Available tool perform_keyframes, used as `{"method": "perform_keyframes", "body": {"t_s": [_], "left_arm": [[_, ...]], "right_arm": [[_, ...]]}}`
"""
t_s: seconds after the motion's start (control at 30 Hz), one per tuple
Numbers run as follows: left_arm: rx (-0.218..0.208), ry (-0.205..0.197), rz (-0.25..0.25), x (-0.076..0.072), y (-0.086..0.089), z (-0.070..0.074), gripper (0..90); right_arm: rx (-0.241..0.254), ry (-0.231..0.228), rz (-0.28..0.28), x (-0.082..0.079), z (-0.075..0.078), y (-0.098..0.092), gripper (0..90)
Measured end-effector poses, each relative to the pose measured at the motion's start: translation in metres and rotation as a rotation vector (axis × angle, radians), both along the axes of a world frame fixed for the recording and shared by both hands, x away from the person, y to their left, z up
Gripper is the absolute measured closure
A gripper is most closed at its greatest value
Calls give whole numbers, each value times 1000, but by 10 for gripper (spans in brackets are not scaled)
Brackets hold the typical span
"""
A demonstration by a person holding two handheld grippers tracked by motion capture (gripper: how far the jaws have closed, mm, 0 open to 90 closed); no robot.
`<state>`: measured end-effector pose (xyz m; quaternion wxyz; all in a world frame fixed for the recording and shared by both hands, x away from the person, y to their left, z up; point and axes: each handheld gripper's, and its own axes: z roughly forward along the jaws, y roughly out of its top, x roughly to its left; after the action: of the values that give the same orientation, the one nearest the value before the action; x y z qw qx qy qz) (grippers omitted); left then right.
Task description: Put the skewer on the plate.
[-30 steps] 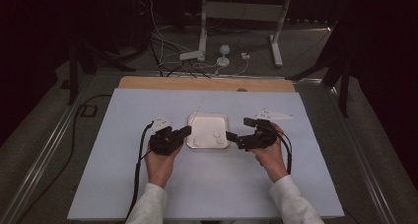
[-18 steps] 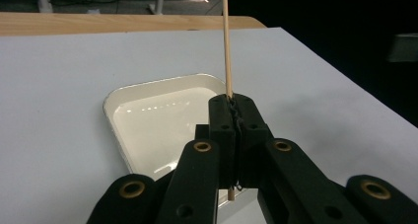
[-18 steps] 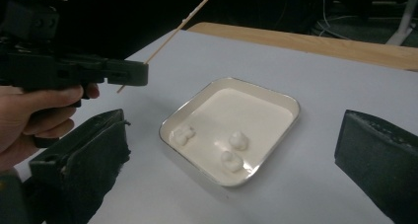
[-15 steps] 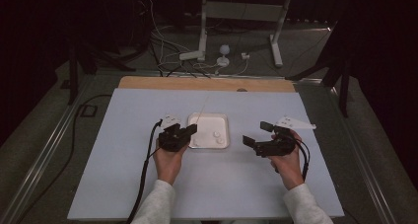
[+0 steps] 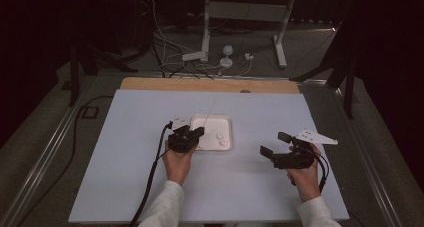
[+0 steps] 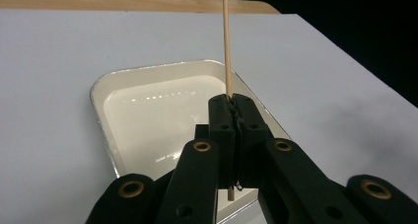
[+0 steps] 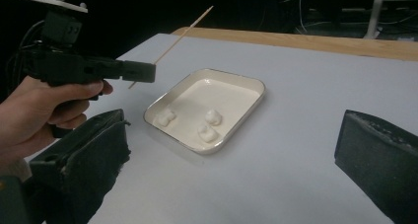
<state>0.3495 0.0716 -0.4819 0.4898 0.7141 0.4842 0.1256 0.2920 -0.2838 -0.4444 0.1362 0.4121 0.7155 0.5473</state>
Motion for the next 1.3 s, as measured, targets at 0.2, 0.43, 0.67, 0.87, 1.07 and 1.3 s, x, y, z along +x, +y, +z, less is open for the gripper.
{"method": "perform_keyframes", "body": {"t_s": [0.2, 0.43, 0.67, 0.87, 1.07, 1.3], "left_arm": [[10, 21, 30, 5, -6, -7, 889], [24, 49, 65, 9, -9, -14, 888], [34, 98, 80, 13, -12, -25, 839], [-27, 111, 57, 17, -13, -28, 433], [-13, 83, 49, 15, -6, -23, 256], [-27, 43, -6, 10, 1, -13, 122]], "right_arm": [[15, 0, -16, -6, -1, -10, 0], [32, -3, -26, -8, 0, -13, 0], [39, 2, -28, -9, -1, -14, 0], [47, 0, -32, -9, 0, -16, 0], [49, -5, -33, -10, 0, -17, 0], [42, -4, -33, -10, -1, -16, 0]]}}
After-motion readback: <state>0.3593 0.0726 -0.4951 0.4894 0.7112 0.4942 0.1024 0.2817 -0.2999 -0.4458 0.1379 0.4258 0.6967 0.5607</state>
